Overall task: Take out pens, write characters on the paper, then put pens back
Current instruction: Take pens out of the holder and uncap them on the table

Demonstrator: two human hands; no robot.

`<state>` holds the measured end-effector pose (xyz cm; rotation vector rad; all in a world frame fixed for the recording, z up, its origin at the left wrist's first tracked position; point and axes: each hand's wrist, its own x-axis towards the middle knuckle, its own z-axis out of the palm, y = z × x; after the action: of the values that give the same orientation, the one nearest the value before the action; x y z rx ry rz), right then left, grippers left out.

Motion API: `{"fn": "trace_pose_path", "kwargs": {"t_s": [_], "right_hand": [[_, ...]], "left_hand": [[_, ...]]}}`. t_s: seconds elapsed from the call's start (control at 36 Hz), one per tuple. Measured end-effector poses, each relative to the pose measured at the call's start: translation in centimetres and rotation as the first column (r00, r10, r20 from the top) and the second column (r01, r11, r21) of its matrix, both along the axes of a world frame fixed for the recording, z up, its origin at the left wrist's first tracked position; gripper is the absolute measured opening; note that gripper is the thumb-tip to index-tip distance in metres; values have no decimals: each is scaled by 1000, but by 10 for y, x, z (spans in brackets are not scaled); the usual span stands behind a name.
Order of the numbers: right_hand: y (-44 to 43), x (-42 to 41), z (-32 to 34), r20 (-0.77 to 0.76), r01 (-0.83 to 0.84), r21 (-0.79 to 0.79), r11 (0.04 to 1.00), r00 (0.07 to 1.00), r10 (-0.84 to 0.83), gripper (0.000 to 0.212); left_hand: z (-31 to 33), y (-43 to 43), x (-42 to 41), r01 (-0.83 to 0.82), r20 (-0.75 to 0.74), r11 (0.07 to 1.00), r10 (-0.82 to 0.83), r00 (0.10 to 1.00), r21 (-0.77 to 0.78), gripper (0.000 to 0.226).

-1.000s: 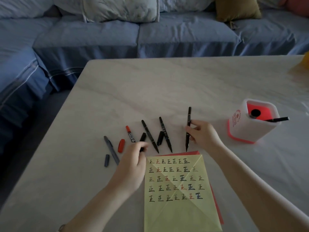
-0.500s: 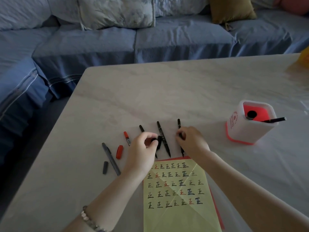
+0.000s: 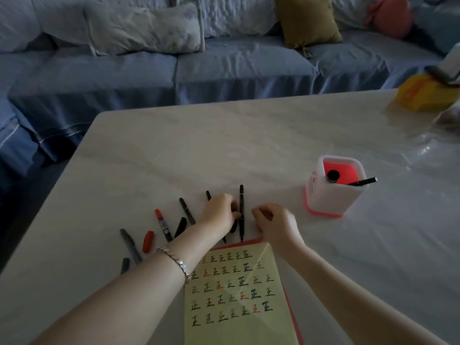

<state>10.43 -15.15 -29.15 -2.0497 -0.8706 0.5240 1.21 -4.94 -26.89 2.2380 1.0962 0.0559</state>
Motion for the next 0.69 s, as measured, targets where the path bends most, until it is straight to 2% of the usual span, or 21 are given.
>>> {"fn": "trace_pose_path", "kwargs": {"t_s": [0.06, 0.11, 0.17, 0.22, 0.28, 0.39, 0.5, 0.58, 0.64, 0.69], "right_hand": [[-13, 6, 13, 32, -14, 44, 999, 999, 13, 12], [-28, 16, 31, 180, -19, 146, 989, 984, -7, 9], [-43, 27, 50, 359, 1, 274, 962, 928, -103, 7], [-53, 39, 69, 447, 58, 333, 941, 869, -212, 13], [-57, 53, 82, 456, 134, 296, 946, 850, -264, 22], [-56, 77, 82, 431, 282, 31, 959, 862, -267, 49], [-49, 83, 76, 470, 269, -76, 960, 859, -204, 30], [-49, 81, 73, 474, 259, -8, 966, 851, -225, 22], [-52, 76, 74, 477, 242, 122, 963, 836, -270, 21], [-55, 68, 81, 512, 146, 269, 952, 815, -270, 22]], "left_hand": [[-2, -1, -3, 53, 17, 998, -54, 998, 29, 13], [-2, -4, -6, 79, 63, 994, -84, 994, 75, 14], [-1, -6, -9, 81, 108, 987, -96, 990, 137, 17], [2, -10, -13, 92, 131, 975, -120, 984, 200, 22], [5, -15, -17, 121, 134, 964, -155, 979, 236, 25], [10, -27, -28, 148, 146, 959, -187, 972, 240, 27], [18, -35, -37, 122, 216, 975, -161, 963, 185, 31], [24, -38, -42, 120, 259, 978, -161, 952, 169, 29], [26, -40, -44, 117, 294, 979, -163, 942, 166, 29], [28, -42, -46, 108, 315, 977, -162, 935, 183, 29]]}}
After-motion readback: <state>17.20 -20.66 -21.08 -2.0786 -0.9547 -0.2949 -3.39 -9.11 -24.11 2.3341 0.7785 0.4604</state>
